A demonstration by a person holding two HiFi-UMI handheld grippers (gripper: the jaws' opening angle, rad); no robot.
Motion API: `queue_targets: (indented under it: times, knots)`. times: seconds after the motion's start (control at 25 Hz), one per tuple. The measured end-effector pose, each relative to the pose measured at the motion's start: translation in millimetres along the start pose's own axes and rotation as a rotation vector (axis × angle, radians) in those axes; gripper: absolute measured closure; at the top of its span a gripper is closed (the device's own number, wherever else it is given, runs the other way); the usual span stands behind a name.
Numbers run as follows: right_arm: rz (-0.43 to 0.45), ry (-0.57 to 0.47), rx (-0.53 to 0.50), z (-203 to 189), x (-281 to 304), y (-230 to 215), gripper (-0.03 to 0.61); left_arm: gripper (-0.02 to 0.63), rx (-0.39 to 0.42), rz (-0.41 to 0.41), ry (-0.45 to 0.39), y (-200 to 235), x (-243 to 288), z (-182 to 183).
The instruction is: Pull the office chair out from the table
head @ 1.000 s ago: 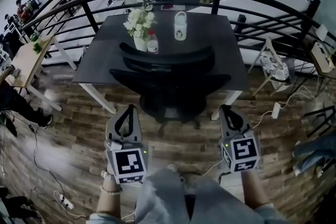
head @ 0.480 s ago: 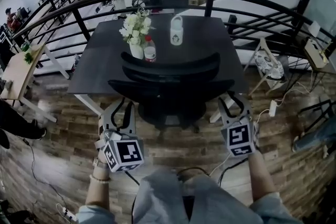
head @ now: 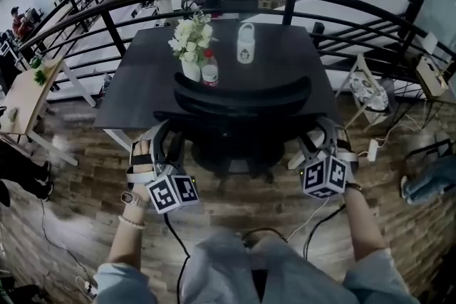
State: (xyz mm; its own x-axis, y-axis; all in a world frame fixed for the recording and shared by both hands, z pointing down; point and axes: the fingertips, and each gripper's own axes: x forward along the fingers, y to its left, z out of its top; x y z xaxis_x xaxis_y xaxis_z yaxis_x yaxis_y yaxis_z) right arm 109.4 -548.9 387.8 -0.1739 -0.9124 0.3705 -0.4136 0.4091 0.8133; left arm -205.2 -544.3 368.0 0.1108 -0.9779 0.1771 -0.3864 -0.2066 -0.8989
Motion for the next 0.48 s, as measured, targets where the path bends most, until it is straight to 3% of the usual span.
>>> queue_targets:
  times: [0.24,0.48]
  knots:
    - [0.025,0.04,-0.18,-2,18,12,0.324,0.356,0.212,-0.028,0.072,-14,29,-27]
    - [0.04,0.071,-0.279,-5,29,20,0.322,0.328,0.275,-0.033,0.121,-22,48,-44]
